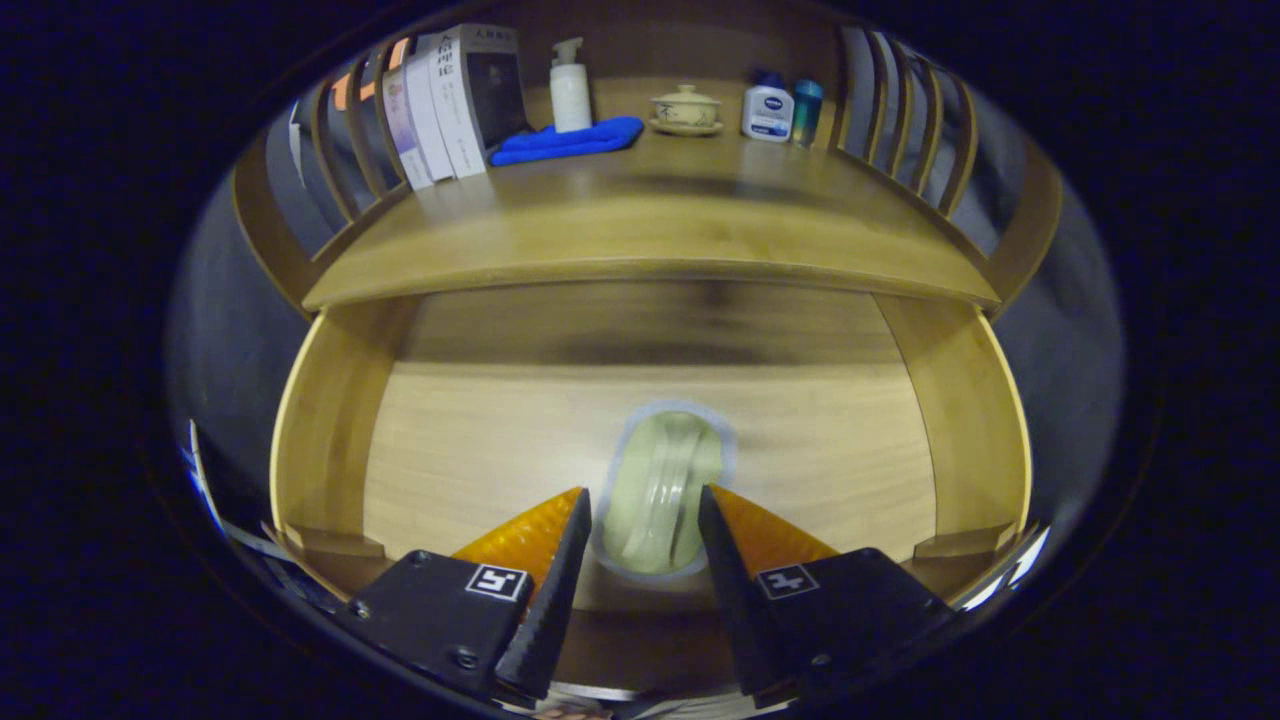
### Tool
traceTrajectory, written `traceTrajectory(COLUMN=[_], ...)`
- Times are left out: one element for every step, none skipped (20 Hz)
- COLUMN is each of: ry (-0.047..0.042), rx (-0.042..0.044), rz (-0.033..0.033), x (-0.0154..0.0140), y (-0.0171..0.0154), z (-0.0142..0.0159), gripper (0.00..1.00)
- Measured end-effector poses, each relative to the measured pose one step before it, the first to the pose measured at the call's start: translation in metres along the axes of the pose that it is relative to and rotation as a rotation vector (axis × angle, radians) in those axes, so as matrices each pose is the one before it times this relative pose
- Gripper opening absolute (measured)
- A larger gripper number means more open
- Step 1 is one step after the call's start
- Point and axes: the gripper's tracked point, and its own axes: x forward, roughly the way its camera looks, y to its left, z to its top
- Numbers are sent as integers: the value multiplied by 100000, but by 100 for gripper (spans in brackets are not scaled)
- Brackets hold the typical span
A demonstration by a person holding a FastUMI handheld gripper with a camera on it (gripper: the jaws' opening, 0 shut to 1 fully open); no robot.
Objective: Pull open the drawer, take out the items inside it, and place them on the countertop above the cabinet.
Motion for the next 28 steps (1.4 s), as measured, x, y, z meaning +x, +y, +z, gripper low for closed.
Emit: traceTrajectory(ry=[1202,1677,2006,1588,1022,-883,-648,186,-829,-874,-926,-2094,-1717,-1364,-1025,-1251,-2219,-2479,-2762,-1892,-1919,-2125,-1858,-1556,-2179,-2418,-2212,-1518], rx=[582,2153,1246,1663,610,21,-140,678,6,172,-859,-1219,-381,-176,683,32,909,1257,1593,1402,805,-840,-1707,-1305,-1274,-1854,-1142,-400], rz=[319,-659,146,-420,-310,-85,244,343,1078,111,-181,274,-299,738,857,961,977,1791,3276,1682,106,-328,-750,-347,-1033,-592,-274,714], x=[324,285,302,285,168,-89,-10,1,-143,-68,-262,-376,-484,-756,-879,-623,-887,-569,-669,-543,-502,-614,-627,-403,-490,-350,-207,-184], y=[65,-13,29,-179,-19,-90,7,13,166,-35,-7,43,6,231,241,181,239,329,637,231,23,38,73,168,88,75,194,368], z=[-32,-117,-128,-239,-194,93,81,-140,74,52,-9,255,247,160,255,262,708,506,793,647,681,778,766,563,781,876,922,804], gripper=[65,59,53,47,41,35,28,27,26,24,21,20,20,20,20,20,20,20,20,20,20,20,20,20,20,20,20,20])
